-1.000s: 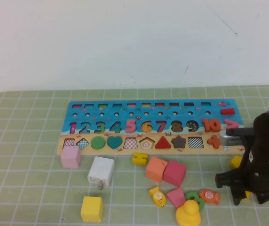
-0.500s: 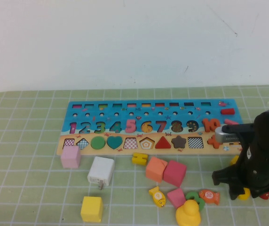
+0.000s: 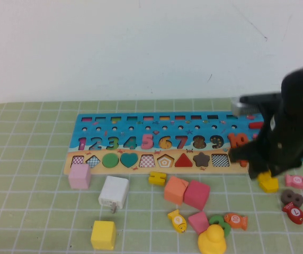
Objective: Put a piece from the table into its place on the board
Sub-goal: Place the "number 6" into the hole of the number 6
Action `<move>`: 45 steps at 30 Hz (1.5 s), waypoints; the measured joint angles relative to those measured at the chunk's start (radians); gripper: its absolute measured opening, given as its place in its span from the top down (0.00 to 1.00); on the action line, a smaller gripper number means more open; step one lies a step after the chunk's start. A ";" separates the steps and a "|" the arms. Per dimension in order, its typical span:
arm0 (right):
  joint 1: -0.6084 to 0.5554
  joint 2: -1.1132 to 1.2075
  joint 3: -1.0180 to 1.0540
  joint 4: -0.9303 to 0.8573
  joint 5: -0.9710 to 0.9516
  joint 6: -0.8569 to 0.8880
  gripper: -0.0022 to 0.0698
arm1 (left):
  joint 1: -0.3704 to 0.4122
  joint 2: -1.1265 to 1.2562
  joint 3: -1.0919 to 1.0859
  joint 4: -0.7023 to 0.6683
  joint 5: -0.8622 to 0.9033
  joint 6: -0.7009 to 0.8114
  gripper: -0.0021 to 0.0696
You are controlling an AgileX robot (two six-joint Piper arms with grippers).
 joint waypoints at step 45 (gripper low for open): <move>0.049 0.706 -1.082 0.261 0.208 -0.178 0.58 | 0.000 0.000 0.000 0.000 0.000 0.000 0.97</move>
